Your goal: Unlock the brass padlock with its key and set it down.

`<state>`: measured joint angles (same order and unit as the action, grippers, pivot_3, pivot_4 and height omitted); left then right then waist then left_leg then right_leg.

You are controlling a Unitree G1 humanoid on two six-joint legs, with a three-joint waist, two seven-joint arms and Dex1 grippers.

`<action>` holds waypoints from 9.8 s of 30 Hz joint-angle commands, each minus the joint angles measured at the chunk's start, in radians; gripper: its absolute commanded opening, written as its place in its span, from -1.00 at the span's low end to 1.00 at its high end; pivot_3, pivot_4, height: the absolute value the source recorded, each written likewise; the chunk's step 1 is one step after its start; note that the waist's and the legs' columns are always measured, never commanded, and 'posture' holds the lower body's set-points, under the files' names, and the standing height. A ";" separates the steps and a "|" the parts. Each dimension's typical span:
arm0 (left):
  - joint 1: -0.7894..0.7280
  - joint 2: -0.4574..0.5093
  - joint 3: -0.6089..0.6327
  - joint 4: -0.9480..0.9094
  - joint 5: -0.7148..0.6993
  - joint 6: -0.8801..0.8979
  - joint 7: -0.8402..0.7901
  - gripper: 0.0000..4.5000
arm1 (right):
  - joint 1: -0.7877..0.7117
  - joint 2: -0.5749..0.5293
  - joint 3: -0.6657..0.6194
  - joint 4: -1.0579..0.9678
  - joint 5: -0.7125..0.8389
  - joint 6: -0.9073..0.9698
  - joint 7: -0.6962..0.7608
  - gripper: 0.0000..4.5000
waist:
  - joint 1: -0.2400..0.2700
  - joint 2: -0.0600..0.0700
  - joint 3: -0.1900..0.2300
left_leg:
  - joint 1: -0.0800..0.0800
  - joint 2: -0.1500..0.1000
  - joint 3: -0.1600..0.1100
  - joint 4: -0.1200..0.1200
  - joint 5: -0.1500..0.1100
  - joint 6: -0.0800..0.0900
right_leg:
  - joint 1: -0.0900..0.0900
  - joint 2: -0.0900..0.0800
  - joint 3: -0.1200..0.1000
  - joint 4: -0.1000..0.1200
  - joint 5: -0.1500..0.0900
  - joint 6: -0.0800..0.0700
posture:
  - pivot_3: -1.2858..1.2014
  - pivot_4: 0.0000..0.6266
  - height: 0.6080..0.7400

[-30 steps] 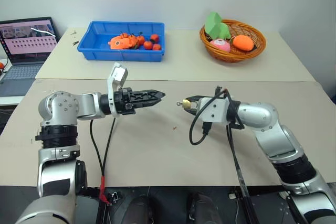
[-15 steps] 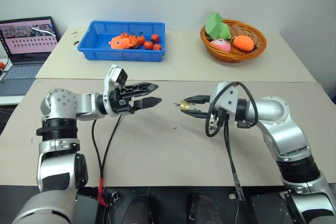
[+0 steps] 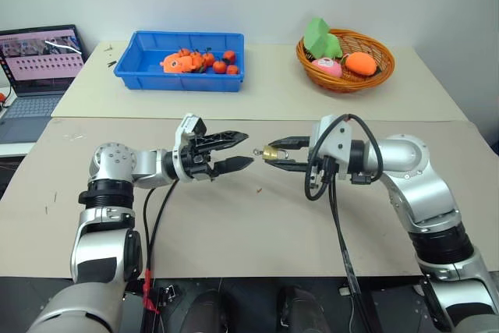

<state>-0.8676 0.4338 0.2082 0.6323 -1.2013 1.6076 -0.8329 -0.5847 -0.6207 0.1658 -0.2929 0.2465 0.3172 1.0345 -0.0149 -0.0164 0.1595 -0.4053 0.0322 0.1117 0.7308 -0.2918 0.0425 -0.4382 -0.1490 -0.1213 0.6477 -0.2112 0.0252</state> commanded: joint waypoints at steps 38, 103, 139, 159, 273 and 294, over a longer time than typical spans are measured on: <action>-0.001 0.048 -0.113 -0.101 -0.076 0.007 -0.038 -0.97 | -0.039 0.001 0.009 -0.006 0.021 -0.008 0.023 -0.60 | 0.001 0.000 0.000 | 0.000 0.000 0.000 0.000 0.000 0.000 | 0.000 0.000 0.000 0.000 0.000 0.000 | 0.03 -0.52 0.28; -0.113 0.109 -0.292 -0.099 0.353 -0.180 -0.486 0.94 | -0.012 -0.008 0.007 -0.002 -0.008 -0.013 0.003 -0.60 | 0.003 -0.001 0.001 | -0.002 0.000 0.000 0.000 0.000 0.000 | -0.001 0.000 -0.001 0.000 0.000 0.000 | 0.03 -0.52 0.28; -0.121 0.071 -0.297 -0.085 0.389 -0.167 -0.509 -0.59 | -0.009 -0.010 0.008 -0.001 -0.020 -0.007 -0.005 -0.60 | 0.003 -0.001 0.001 | -0.002 0.000 0.000 0.000 0.000 0.000 | -0.001 0.000 -0.001 0.000 0.000 0.000 | 0.03 -0.52 0.28; -0.130 0.057 -0.272 -0.066 0.393 -0.166 -0.511 -0.97 | -0.009 -0.012 0.008 0.000 -0.023 -0.007 -0.007 -0.60 | 0.003 -0.001 0.001 | -0.002 0.000 0.000 0.000 0.000 0.000 | -0.001 0.000 -0.001 0.000 0.000 0.000 | 0.03 -0.52 0.28; -0.109 0.024 -0.258 -0.181 0.486 -0.113 -0.395 0.98 | 0.008 -0.019 0.038 -0.018 -0.032 -0.003 -0.002 -0.60 | 0.003 -0.001 0.001 | -0.002 0.000 0.000 0.000 0.000 0.000 | -0.001 0.000 -0.001 0.000 0.000 0.000 | 0.03 -0.52 0.28; -0.097 0.036 -0.248 -0.197 0.434 -0.090 -0.354 -0.49 | 0.008 -0.015 0.037 -0.013 -0.038 -0.008 -0.004 -0.60 | 0.003 -0.001 0.001 | -0.002 0.000 0.000 0.000 0.000 0.000 | -0.001 0.000 -0.001 0.000 0.000 0.000 | 0.03 -0.52 0.28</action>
<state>-0.9460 0.4646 -0.0540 0.4465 -0.7459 1.5137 -1.1811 -0.5664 -0.6361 0.2222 -0.2858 0.2068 0.3315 1.0375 -0.0123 -0.0176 0.1603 -0.4071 0.0322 0.1118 0.7311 -0.2918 0.0428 -0.4392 -0.1491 -0.1220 0.6478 -0.2112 0.0256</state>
